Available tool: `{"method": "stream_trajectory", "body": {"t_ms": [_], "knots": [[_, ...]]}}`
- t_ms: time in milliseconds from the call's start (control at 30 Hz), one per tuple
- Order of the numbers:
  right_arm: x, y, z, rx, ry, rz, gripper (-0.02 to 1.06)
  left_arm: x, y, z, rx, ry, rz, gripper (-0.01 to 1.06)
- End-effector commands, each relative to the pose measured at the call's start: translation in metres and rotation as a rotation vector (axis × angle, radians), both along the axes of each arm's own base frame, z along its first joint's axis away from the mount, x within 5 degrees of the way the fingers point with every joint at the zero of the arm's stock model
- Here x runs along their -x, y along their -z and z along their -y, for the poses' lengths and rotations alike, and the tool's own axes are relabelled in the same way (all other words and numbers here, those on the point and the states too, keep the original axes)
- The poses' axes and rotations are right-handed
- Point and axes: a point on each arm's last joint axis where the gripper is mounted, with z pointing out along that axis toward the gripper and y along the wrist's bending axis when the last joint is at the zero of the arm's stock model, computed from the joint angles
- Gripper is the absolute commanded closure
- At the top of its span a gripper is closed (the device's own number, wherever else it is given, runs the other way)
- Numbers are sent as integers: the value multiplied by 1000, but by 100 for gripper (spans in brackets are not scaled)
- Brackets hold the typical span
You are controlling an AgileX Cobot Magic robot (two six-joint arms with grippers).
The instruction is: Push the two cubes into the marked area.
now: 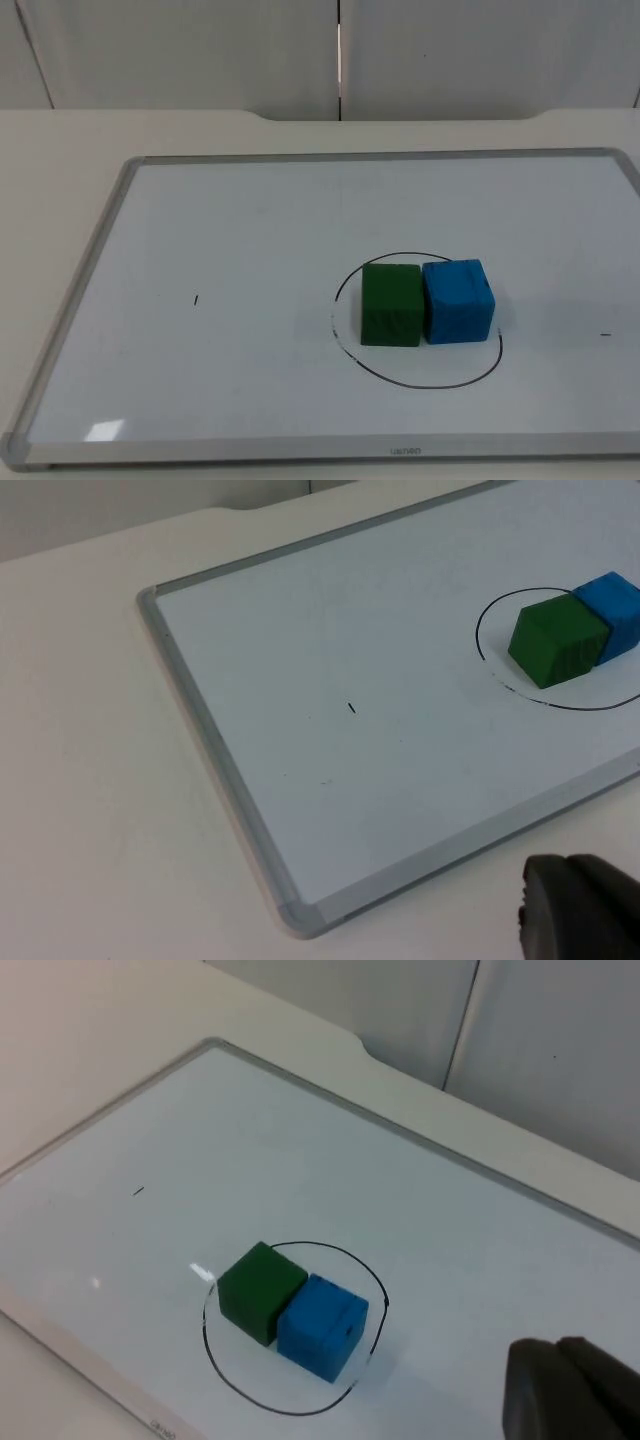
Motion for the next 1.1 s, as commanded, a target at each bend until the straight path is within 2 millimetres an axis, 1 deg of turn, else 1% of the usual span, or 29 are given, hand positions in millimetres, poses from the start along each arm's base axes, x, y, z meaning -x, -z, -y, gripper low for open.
{"method": "stream_trajectory", "body": {"t_ms": [0,33,67,200,267,367,433,467,633,667,800,833,900,967,1067], "knots": [[10,7,5,6,-2,16,105,-1,1,0,6,-10,8,105],[14,9,7,2,-2,19,105,-1,1,0,6,-10,8,105],[14,9,7,2,-2,19,105,-1,1,0,6,-10,8,105],[31,17,15,-5,-2,20,105,-1,1,0,6,-10,8,105],[34,18,16,-14,1,24,105,-1,1,0,6,-10,8,105],[45,19,21,-24,3,22,105,-1,1,0,6,-10,8,105],[56,21,26,-18,-1,12,105,-1,1,0,6,-10,8,105],[56,21,26,-18,-1,12,105,-1,1,0,6,-10,8,105],[78,27,38,3,5,-18,105,-1,1,0,6,-10,8,105],[78,27,38,3,5,-18,105,-1,1,0,6,-10,8,105],[95,31,46,-12,14,-5,105,-1,1,0,6,-10,8,105],[95,31,46,-12,14,-5,105,-1,1,0,6,-10,8,105],[102,32,50,-27,16,12,105,-1,1,0,6,-10,8,105],[108,33,55,-62,50,23,105,-1,1,0,6,-10,8,105],[115,38,62,-69,102,32,105,-1,1,0,6,-10,8,105]]}}
